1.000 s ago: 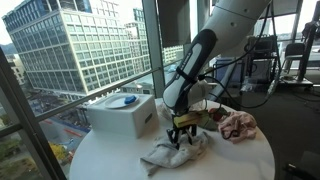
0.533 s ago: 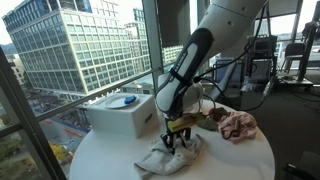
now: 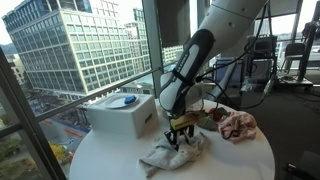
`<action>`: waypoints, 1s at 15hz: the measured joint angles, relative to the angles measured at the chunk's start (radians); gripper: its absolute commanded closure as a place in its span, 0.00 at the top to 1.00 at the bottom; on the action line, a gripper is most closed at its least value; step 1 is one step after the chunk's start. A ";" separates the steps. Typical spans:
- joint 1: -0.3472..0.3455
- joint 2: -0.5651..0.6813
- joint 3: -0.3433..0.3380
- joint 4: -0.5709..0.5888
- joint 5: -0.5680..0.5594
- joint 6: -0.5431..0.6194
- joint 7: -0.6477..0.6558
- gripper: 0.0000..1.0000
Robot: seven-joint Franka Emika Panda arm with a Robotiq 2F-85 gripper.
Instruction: Use the white towel to wipe the yellow container
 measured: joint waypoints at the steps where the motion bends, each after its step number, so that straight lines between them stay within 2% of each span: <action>1: 0.002 -0.001 0.001 0.000 0.000 -0.004 0.000 0.30; 4: 0.008 -0.016 0.002 0.000 -0.002 -0.017 0.000 0.30; 7: 0.021 -0.104 0.002 -0.003 -0.038 -0.091 0.000 0.30; 12: 0.069 -0.333 0.021 -0.020 -0.218 -0.247 0.048 0.30; 15: 0.080 -0.468 0.072 -0.029 -0.313 -0.330 0.106 0.30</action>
